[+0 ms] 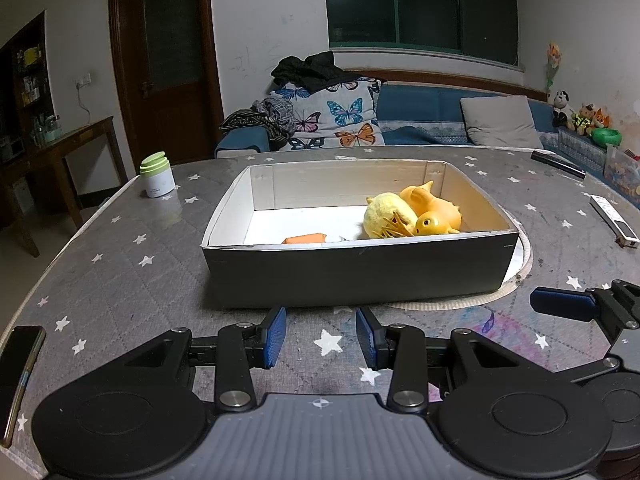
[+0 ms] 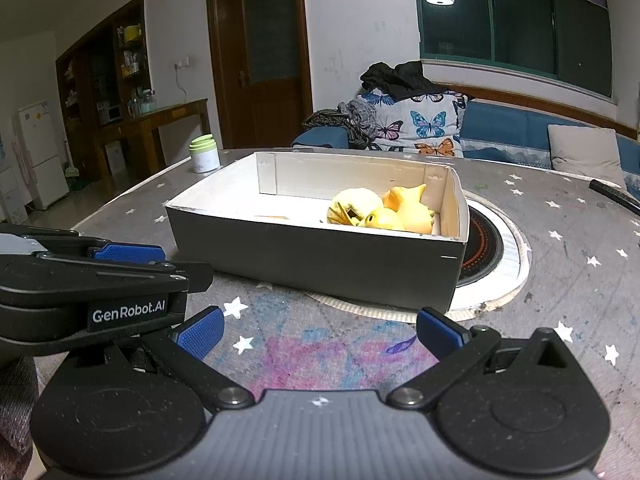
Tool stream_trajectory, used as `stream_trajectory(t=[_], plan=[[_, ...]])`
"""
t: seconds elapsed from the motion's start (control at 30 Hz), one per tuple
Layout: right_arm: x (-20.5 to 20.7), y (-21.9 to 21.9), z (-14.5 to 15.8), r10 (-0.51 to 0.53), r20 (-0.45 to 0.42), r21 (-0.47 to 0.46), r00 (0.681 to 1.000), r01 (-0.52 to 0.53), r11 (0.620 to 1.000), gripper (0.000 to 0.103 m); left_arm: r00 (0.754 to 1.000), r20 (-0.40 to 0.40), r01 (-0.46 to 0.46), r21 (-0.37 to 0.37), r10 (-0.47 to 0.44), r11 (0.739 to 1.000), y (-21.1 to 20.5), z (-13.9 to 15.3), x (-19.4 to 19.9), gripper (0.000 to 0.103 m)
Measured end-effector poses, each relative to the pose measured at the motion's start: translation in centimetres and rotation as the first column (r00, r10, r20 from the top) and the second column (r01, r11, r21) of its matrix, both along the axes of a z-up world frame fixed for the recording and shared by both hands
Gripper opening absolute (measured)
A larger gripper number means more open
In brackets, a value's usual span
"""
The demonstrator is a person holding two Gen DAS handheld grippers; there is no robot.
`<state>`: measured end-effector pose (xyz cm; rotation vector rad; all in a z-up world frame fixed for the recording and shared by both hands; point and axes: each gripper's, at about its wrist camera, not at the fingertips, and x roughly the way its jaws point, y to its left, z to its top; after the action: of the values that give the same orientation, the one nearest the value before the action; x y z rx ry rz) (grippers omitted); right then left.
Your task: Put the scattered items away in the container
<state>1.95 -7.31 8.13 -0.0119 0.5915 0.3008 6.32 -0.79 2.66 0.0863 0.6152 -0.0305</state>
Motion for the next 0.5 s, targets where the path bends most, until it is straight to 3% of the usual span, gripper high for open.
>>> stream_trajectory(t=[0.5], plan=[[0.92,-0.02,-0.45,-0.003,-0.023,0.005,1.0,0.003,1.0,0.103,1.0,-0.017,0.0,0.02,0.0,1.0,-0.27,-0.27,0.68,0.041]])
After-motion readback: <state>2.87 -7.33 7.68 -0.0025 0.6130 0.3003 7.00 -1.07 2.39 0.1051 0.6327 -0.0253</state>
